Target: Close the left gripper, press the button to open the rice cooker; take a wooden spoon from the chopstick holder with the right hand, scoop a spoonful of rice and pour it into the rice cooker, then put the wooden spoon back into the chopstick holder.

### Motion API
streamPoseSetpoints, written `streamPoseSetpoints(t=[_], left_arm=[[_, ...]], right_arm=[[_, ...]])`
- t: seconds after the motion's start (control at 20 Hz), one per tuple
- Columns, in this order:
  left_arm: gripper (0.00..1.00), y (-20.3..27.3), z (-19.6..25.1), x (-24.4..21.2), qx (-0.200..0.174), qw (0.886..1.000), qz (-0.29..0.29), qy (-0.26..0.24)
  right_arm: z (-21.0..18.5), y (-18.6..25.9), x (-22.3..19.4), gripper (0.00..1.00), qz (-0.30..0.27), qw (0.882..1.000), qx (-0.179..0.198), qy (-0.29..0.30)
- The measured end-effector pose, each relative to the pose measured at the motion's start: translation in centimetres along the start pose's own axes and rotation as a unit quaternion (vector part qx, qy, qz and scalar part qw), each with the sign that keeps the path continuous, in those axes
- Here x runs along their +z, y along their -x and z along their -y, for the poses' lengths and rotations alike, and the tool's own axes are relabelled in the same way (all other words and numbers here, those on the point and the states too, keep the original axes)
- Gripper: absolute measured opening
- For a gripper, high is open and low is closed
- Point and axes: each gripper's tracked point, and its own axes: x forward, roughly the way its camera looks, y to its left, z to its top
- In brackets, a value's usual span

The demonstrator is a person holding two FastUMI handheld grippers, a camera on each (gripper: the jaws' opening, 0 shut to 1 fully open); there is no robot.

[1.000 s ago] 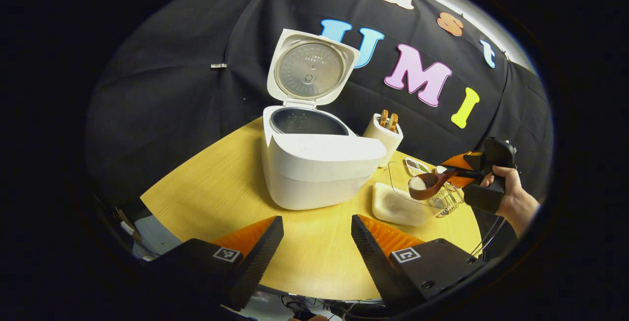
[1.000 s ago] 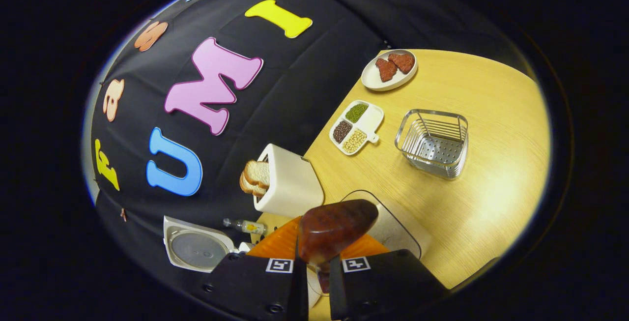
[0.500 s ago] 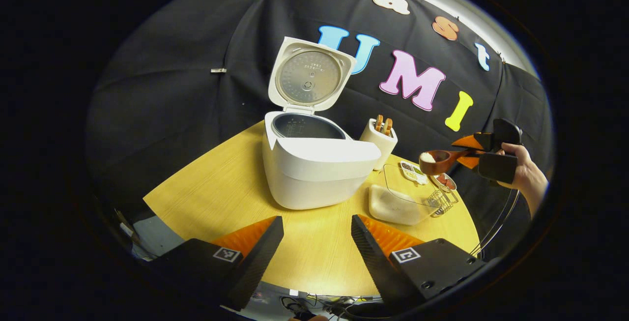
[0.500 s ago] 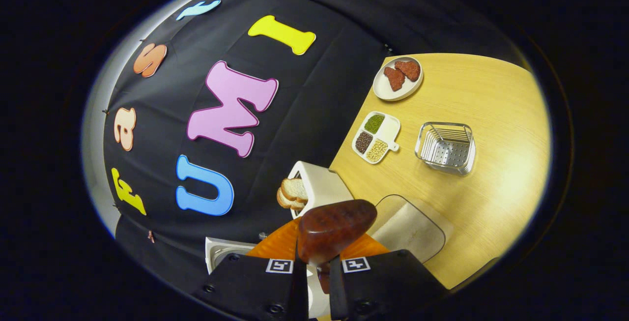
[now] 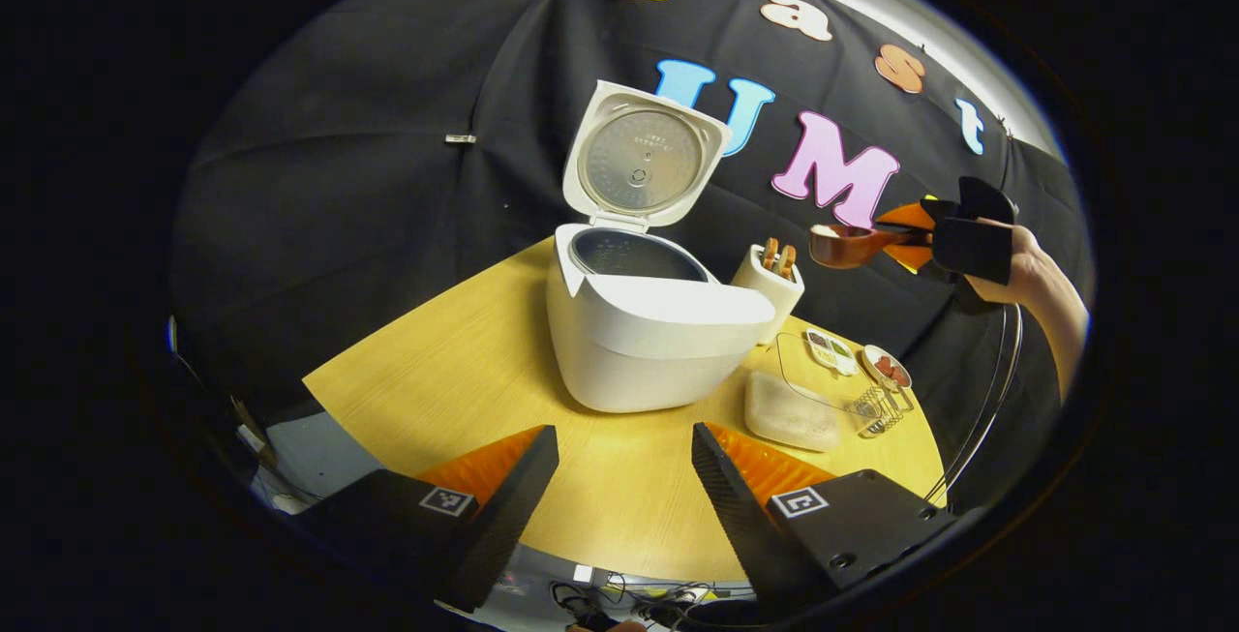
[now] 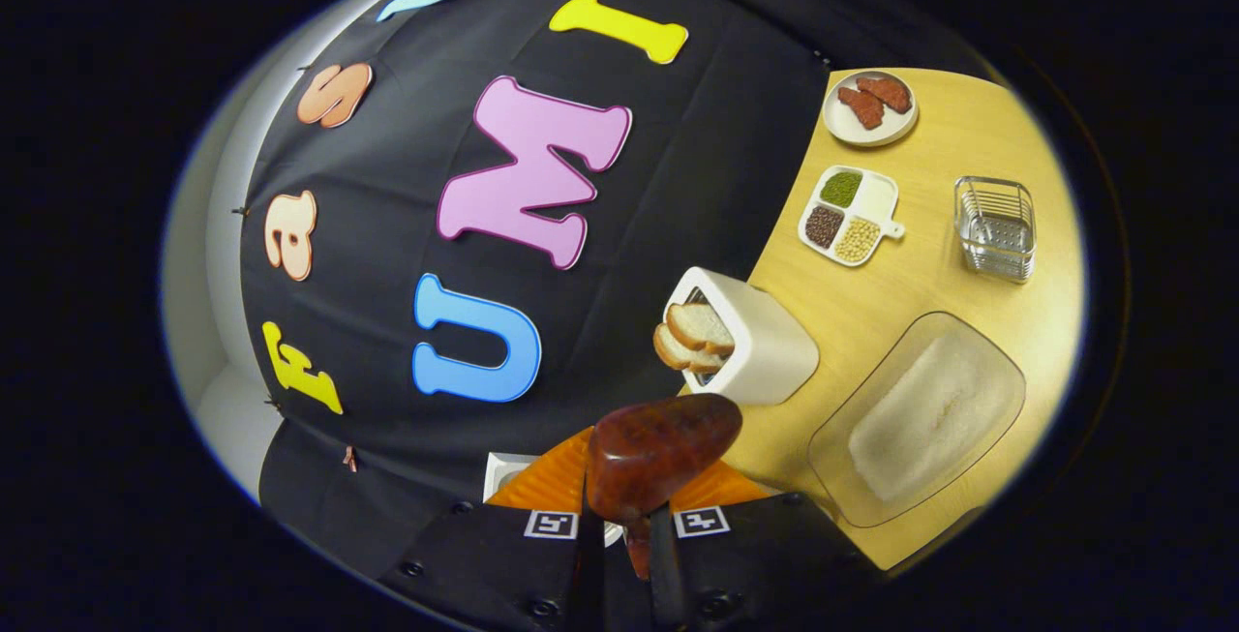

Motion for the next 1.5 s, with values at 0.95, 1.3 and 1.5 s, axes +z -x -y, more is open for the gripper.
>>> streamPoseSetpoints(t=[0.95, 1.3, 1.5], left_arm=[[0.96, -0.7, -5.6, 0.9, 0.031, 0.999, -0.008, -0.022], [0.96, -0.5, -4.8, 1.3, 0.014, 1.000, -0.001, -0.009], [0.96, -0.5, -4.8, 1.0, 0.012, 1.000, -0.004, -0.006]], right_arm=[[-6.0, -11.1, -20.0, 0.21, -0.029, 0.910, 0.108, 0.399], [-5.3, -11.1, -22.9, 0.21, -0.020, 0.838, 0.142, 0.527], [-5.8, -10.7, -24.1, 0.21, -0.021, 0.794, 0.184, 0.579]])
